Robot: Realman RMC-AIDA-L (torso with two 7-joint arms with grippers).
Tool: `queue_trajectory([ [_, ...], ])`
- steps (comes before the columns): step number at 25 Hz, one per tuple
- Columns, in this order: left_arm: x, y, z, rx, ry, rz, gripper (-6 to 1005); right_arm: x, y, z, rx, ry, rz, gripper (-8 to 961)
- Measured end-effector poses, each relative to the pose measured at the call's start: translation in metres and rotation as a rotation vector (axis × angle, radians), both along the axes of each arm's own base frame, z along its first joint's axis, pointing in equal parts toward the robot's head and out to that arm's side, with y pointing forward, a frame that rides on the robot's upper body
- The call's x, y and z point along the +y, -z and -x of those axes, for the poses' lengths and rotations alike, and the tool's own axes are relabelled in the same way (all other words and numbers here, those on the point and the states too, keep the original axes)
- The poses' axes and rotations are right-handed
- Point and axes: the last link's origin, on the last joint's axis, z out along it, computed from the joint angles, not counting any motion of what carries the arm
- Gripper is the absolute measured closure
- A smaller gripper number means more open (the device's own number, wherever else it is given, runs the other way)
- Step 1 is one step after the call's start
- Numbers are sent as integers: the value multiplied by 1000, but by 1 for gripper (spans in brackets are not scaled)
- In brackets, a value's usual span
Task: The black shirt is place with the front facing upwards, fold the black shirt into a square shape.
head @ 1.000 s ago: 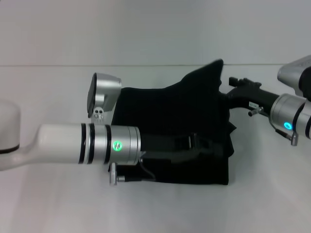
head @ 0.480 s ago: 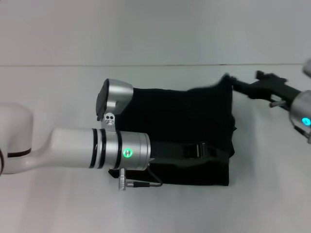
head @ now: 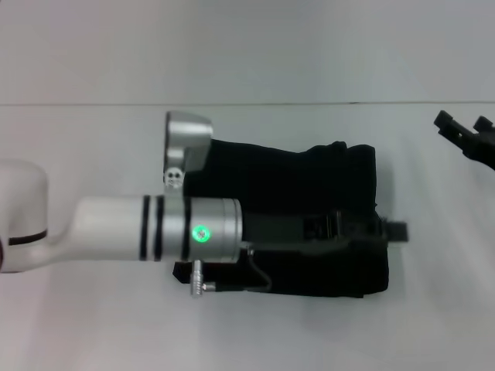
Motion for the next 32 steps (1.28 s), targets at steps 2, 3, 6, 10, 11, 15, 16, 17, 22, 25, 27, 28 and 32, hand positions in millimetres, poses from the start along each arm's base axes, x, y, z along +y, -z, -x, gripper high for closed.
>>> queue_trajectory([
  [2,-3,-16,-6,-91,42,0,728,-8,2,5,-3,-70,10,8],
  [3,-2,-22,-5,-104,60,-11,710,-13,5,9,-12,-116,26,9],
  [6,3,-40,7,-98,63,-79,568,-26,19,26,-74,-285,111,9],
  [10,18,-63,49,-39,-83,-224,319,-39,46,46,-201,-481,255,9],
  [11,21,-69,61,-19,-126,-257,241,-41,54,49,-229,-508,293,9],
  [15,25,-83,100,66,-253,-352,112,-41,69,47,-268,-481,366,9],
  [16,26,-85,109,88,-279,-370,80,-40,71,43,-278,-458,378,9],
  [17,26,-87,115,104,-300,-383,80,-39,73,39,-291,-428,389,9],
  [22,29,-89,130,156,-365,-415,81,-35,77,23,-341,-311,421,9],
  [25,31,-89,132,169,-375,-426,82,-34,77,19,-350,-283,422,9],
  [27,34,-91,133,178,-387,-431,82,-34,76,18,-345,-278,416,9],
  [28,36,-92,134,185,-397,-435,82,-34,74,17,-342,-277,411,9],
  [32,44,-97,138,213,-453,-439,83,-37,65,17,-298,-295,379,8],
])
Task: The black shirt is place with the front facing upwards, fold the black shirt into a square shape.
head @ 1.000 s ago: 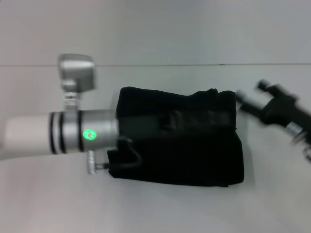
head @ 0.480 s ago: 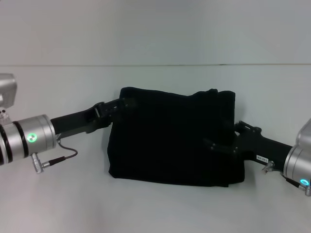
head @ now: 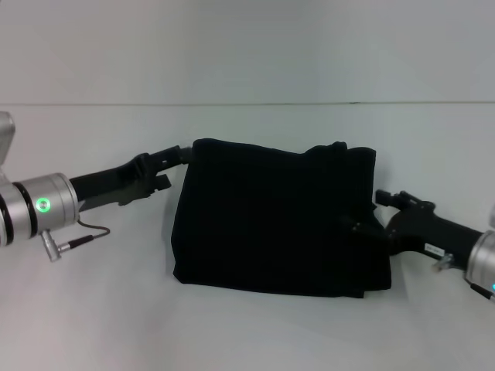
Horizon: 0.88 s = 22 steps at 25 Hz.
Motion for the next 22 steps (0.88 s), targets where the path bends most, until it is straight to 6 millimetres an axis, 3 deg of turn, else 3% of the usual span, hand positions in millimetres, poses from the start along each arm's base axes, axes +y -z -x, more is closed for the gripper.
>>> queue_trajectory([
  [6,12,-3,0,58,-67,59,84,-29,-23,4,78,-173,23,8],
  [12,18,4,2,135,-84,83,85,-60,-18,-5,35,-248,158,8],
  [22,19,23,-10,195,-39,142,87,-69,-9,-4,23,-276,186,8],
])
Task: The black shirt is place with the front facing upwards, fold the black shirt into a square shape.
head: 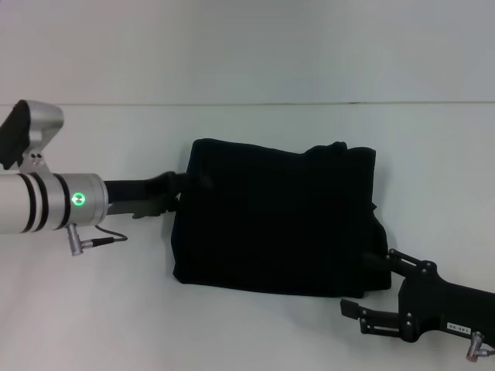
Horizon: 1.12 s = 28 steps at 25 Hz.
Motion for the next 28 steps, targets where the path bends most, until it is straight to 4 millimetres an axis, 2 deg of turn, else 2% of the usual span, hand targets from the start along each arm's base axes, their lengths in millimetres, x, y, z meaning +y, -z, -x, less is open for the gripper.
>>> queue_trajectory([
  [9,1,7,-3,47,49,-9,89,-1,0,2,9,-8,7,8],
  [19,2,8,-6,42,56,-4,509,1,-1,3,14,-12,2,9],
  [22,2,8,-7,40,57,-5,753,2,-1,4,14,-13,1,9],
  [28,14,6,-12,76,58,-69,874,4,-2,5,19,-13,-6,9],
])
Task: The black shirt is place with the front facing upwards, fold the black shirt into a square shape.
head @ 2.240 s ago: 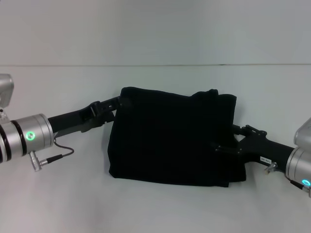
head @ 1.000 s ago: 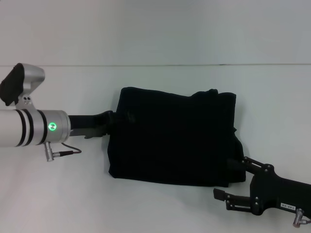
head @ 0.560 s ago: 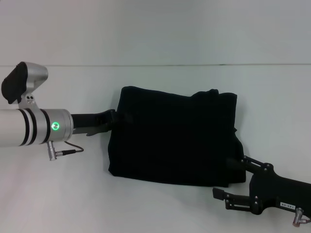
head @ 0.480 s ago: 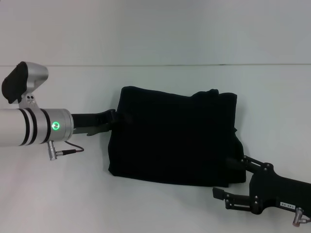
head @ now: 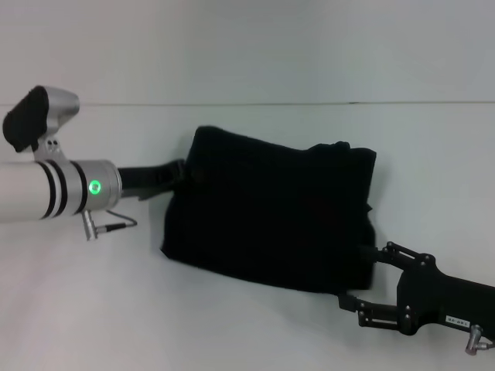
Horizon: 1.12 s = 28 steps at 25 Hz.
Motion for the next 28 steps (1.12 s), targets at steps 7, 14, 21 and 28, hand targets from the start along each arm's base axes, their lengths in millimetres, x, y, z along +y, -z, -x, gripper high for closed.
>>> queue_trajectory([
  [7,16,-16,1,-4,-38,-109,876,4,-4,2,14,2,-20,9],
  [14,-10,-27,30,-201,-164,-140,877,8,-9,3,31,6,-45,9],
  [21,-45,-19,51,-367,-260,-146,879,9,-10,4,35,9,-53,9],
  [28,-51,-16,43,-298,-89,-119,750,12,-11,4,47,16,-66,9],
])
